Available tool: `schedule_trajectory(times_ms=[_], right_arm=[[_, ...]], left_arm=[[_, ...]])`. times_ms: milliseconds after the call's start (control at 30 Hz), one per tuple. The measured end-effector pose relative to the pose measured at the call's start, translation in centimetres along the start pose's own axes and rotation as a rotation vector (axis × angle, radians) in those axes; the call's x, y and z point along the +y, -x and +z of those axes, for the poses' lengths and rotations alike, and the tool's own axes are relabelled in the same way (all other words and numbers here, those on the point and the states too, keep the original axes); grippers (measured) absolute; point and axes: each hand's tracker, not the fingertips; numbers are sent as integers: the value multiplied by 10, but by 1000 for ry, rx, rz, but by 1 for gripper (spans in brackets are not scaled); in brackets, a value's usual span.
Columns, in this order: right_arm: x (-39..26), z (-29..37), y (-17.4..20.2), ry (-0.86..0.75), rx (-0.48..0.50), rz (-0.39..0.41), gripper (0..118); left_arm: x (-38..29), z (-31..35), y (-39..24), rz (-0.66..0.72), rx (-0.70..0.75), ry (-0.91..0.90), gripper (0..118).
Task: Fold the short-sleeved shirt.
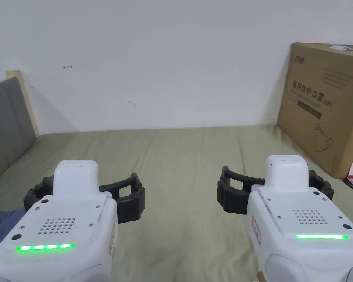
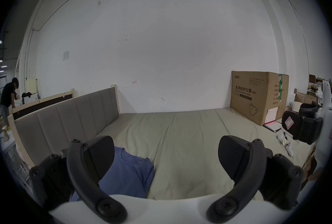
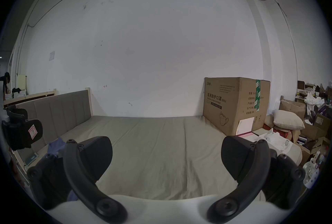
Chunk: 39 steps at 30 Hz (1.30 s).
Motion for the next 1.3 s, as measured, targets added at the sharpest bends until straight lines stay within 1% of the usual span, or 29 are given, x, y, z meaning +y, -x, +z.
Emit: schedule_trajectory(times_ms=[267,467,600,800,1033,1300], right_arm=[[1,0,-3,-8,1,-11,118],[-2,-1,0,-3,11,0,118],[-3,-2,-1,9,18,-13,118],[-2,-1,-3,6,10,-2,118],[-4,-1,-6,9,4,-33,118],[-6,-2,-5,26,11,-21,118]], left_arm=[[1,0,2,8,0,0,116],[1,-1,2,10,-1,0,116],[0,0,1,6,-1,2,116],[0,-1,0,9,-4,3,116],[0,1,-2,-5,-12,-8,116],[-1,1,-1,19,-21,-12,116]])
